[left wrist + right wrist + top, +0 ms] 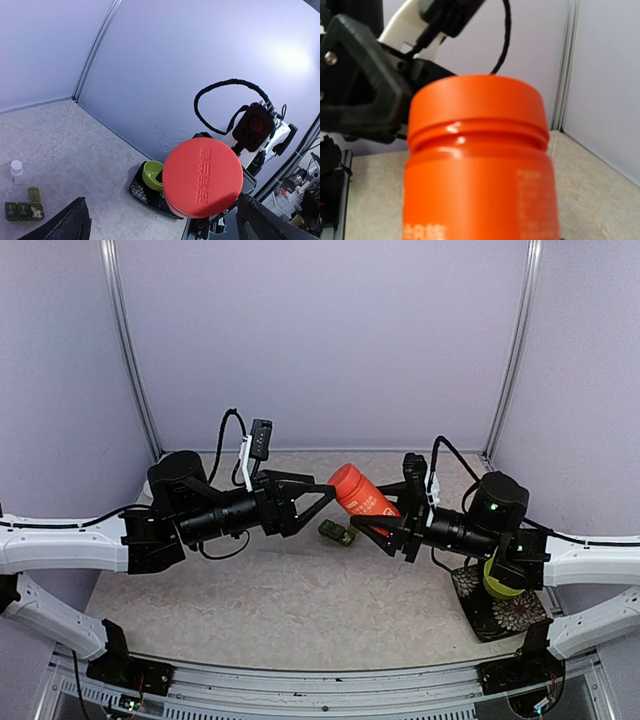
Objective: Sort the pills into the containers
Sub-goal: Screw the lid of the pill bottle onto the pill bottle.
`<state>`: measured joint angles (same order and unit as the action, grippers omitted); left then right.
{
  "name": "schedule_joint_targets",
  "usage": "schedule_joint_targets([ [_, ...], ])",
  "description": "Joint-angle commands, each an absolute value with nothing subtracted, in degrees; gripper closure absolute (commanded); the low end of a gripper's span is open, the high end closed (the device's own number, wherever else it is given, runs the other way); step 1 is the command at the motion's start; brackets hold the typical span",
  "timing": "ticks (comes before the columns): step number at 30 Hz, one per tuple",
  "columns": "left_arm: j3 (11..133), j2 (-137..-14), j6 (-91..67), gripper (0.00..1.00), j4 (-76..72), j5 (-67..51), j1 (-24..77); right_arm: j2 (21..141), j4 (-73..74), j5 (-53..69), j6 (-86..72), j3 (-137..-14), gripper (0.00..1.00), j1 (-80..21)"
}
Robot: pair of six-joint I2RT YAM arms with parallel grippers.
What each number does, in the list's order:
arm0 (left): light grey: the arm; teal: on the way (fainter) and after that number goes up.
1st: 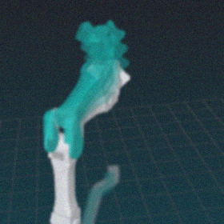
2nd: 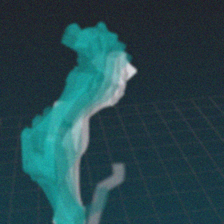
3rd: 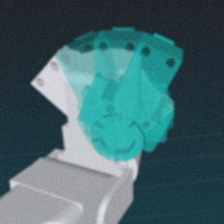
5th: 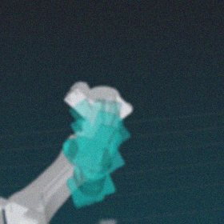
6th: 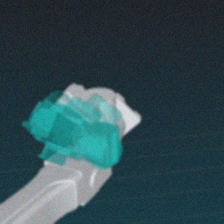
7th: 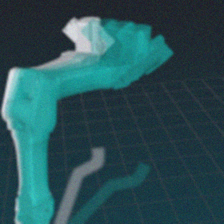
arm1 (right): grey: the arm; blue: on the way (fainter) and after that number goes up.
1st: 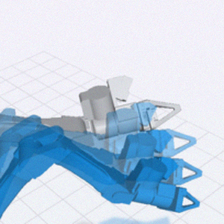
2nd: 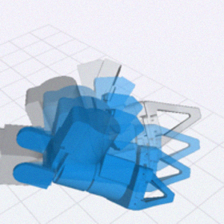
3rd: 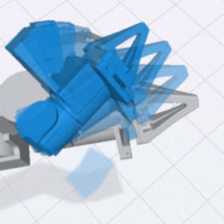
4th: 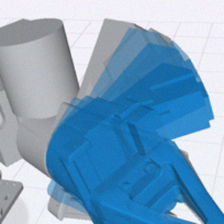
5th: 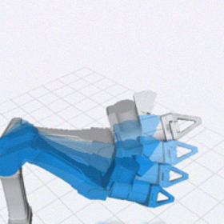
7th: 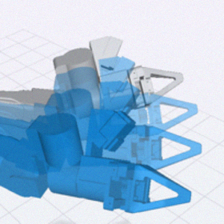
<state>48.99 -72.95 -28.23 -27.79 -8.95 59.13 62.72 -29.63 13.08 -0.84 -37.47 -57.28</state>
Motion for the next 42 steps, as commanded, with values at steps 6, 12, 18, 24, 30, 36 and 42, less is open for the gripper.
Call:
schedule_joint_targets([
  [6,49.51,-75.00,-34.88,0.01,-34.63,-11.84,58.34,67.07,-33.09,10.54,-1.66,-39.20,0.73,-57.72],
  [12,50.26,-76.49,-35.58,0.01,-35.00,-13.10,58.36,68.11,-34.18,11.21,-1.85,-39.39,0.73,-57.72],
  [18,50.43,-77.37,-35.51,0.01,-35.08,-12.76,58.21,68.45,-34.10,11.12,-1.75,-39.79,0.73,-57.70],
  [24,50.67,-77.67,-35.60,0.01,-36.28,-13.91,58.26,70.64,-33.00,9.66,-1.49,-40.92,0.73,-57.67],
  [30,51.01,-77.91,-35.43,0.01,-36.43,-15.23,58.44,72.82,-32.77,8.86,-1.82,-41.60,0.73,-57.73],
  [36,51.06,-77.68,-35.12,0.01,-36.85,-15.78,58.54,75.21,-32.47,10.43,-2.45,-42.27,0.73,-57.82],
  [42,51.06,-77.86,-35.13,0.01,-37.09,-15.97,58.52,77.40,-32.27,12.81,-2.78,-42.53,0.74,-58.33],
])
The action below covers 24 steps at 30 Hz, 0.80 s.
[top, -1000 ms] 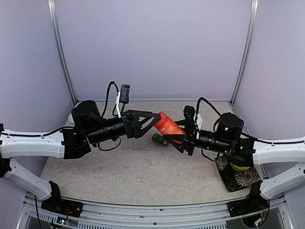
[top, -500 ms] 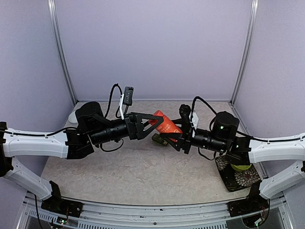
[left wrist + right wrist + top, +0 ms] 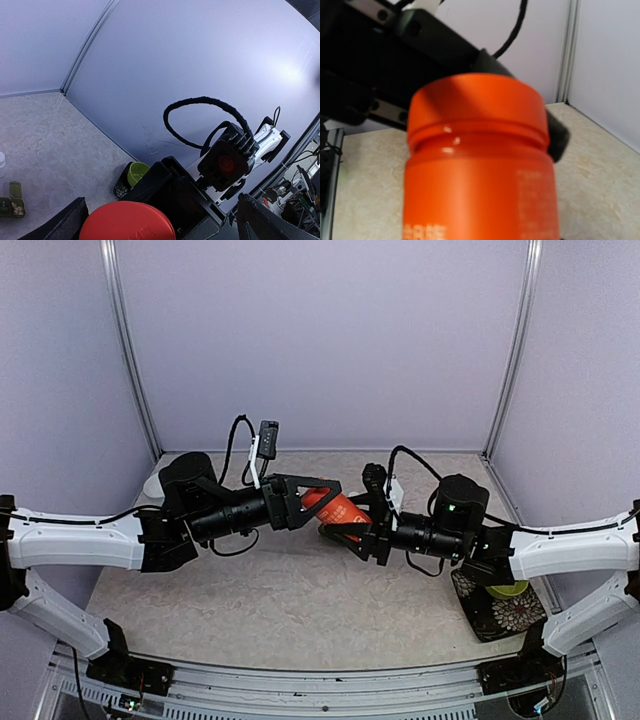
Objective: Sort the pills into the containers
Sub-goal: Screw the lid of the pill bottle onto the pill bottle.
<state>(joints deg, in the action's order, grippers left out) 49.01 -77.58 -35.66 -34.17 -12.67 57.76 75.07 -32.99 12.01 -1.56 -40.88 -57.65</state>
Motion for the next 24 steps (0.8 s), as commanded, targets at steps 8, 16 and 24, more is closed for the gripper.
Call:
schedule_joint_targets([
  [8,51.15,-78.43,-35.59,0.01,-38.18,-16.66,58.88,79.54,-32.91,14.11,-3.77,-42.67,0.74,-58.87],
  [16,51.20,-78.19,-35.30,0.01,-37.86,-15.87,58.91,80.33,-33.72,16.04,-3.47,-42.79,0.74,-59.73],
  [24,49.13,-76.44,-36.18,0.01,-36.13,-13.38,57.34,71.32,-33.54,9.73,-0.90,-39.82,0.74,-59.68],
])
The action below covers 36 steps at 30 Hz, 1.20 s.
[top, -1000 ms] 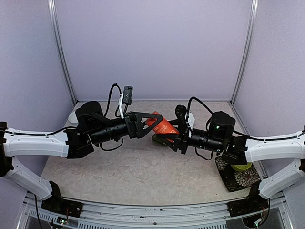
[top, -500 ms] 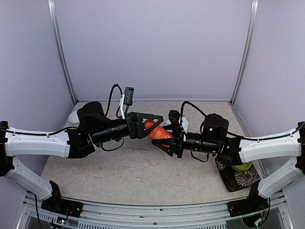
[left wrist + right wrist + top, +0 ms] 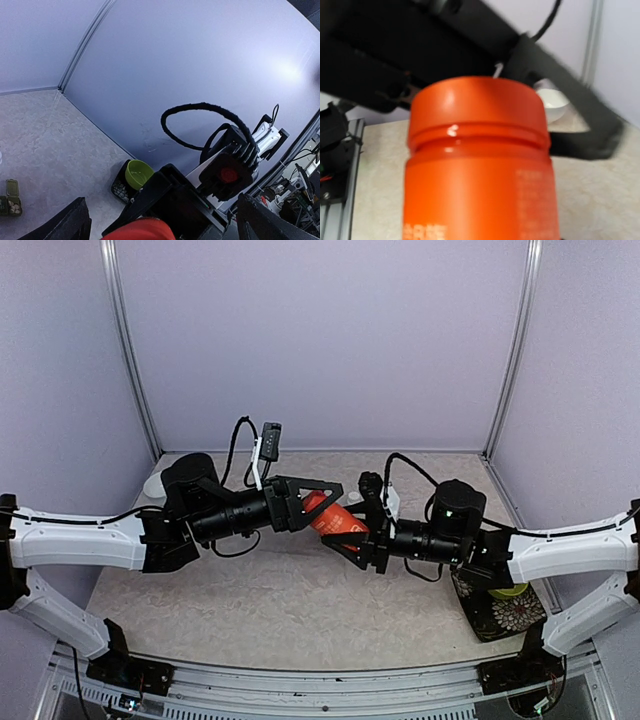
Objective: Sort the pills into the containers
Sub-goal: Screw the lid of the pill bottle onto the pill bottle.
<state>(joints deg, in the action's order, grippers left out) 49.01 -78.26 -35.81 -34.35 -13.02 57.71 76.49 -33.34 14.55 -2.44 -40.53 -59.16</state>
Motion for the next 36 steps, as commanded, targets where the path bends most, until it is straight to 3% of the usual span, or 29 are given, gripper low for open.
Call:
schedule_joint_targets([
  [1,49.01,-76.28,-36.21,0.01,-36.05,-13.36,57.23,70.33,-33.13,8.69,-0.31,-39.68,0.74,-59.69],
  [16,49.21,-76.22,-36.19,0.01,-36.65,-15.42,58.32,72.46,-30.16,2.39,1.32,-41.47,0.74,-59.55],
  [36,51.00,-77.55,-35.27,0.01,-37.95,-17.12,59.48,80.92,-29.26,12.68,-0.71,-43.80,0.74,-60.62],
])
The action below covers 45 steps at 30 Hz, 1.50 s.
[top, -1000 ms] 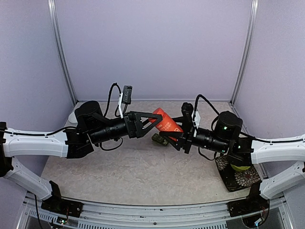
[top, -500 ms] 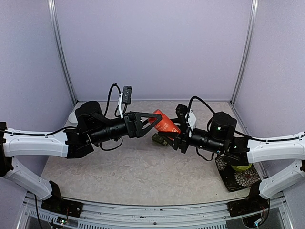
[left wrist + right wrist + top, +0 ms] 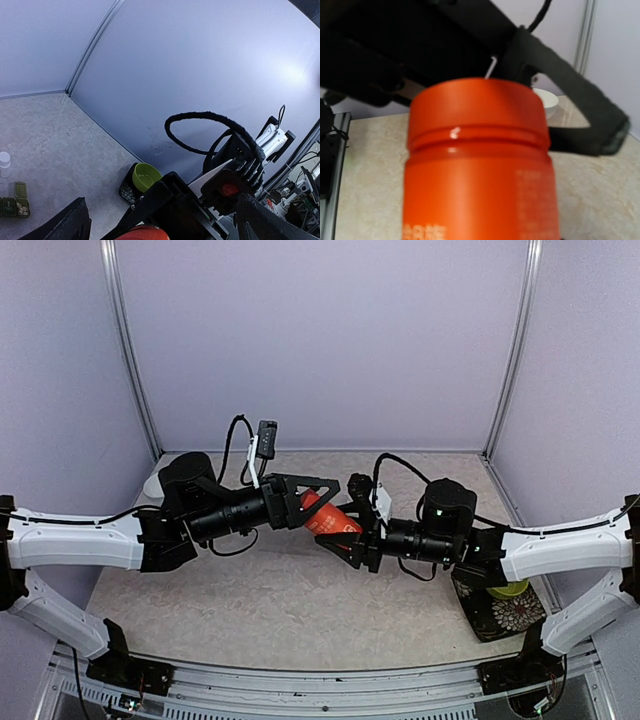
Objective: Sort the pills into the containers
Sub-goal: Screw the lid of the pill bottle onto the pill bottle.
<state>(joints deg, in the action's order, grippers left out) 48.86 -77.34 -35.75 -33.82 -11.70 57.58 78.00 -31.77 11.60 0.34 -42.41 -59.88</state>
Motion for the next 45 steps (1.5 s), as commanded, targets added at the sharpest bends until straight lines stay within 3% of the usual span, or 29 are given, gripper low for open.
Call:
schedule_joint_targets([
  [1,51.06,-77.60,-35.27,0.01,-38.13,-17.34,59.56,81.16,-29.24,12.92,-0.66,-43.99,0.74,-60.76],
  [8,50.56,-76.31,-34.64,0.01,-36.20,-14.09,59.48,79.23,-29.96,11.97,0.18,-43.12,0.74,-61.08],
  [20,53.64,-76.86,-39.79,0.02,-22.91,-7.46,57.21,70.09,-25.23,-1.09,7.34,-41.43,0.73,-61.01],
  [26,56.57,-78.39,-45.54,0.12,-17.50,-8.62,55.18,70.32,-22.88,-3.51,11.66,-42.45,0.73,-61.08],
  [37,61.93,-81.82,-48.25,0.17,-9.52,-10.85,54.84,69.85,-23.29,-5.57,14.12,-42.23,0.73,-61.08],
  [43,62.65,-82.08,-48.05,0.29,-8.30,-10.48,54.91,69.94,-23.66,-6.62,14.53,-42.01,0.73,-61.08],
  [45,62.64,-82.18,-47.95,0.37,-8.41,-10.47,54.98,70.04,-23.67,-6.94,14.69,-42.01,0.73,-61.08],
])
